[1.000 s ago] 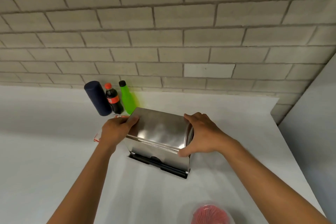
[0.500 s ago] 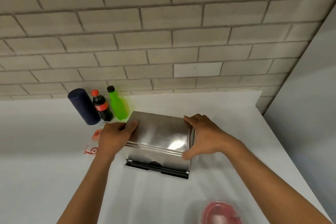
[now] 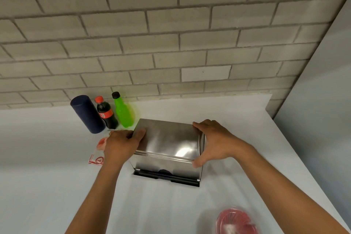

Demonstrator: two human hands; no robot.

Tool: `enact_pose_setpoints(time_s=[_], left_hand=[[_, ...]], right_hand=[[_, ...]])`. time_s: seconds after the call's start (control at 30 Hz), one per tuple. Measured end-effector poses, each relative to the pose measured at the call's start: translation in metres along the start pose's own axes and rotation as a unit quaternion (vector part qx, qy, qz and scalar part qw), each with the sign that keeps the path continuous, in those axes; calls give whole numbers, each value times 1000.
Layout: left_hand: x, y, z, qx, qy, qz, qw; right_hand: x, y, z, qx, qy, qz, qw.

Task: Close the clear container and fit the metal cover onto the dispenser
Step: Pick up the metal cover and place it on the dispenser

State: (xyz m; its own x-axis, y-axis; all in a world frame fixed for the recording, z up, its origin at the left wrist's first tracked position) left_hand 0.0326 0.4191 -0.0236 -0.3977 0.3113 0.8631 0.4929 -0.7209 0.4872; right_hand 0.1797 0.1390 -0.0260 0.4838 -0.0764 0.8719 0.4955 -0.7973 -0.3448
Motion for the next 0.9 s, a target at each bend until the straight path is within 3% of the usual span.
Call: enact_pose_setpoints(time_s=[0.9], left_hand=[[4, 3, -8, 0, 9, 31, 999]], right_hand=[[-3, 1, 1, -9, 1, -6, 1000]])
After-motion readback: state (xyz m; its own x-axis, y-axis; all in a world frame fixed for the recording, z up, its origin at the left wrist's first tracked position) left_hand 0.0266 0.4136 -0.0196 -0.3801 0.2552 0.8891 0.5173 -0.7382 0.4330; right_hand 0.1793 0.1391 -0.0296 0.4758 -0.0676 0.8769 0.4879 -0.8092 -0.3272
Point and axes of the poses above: each hand's wrist, its own z-axis towards the middle knuckle, its own x-axis out of the back of the hand, y = z × x, the point moved 10 cm from there along z, towards the middle knuckle, and after that the axes turned 10 degrees about -x, right-handed, at the moved point
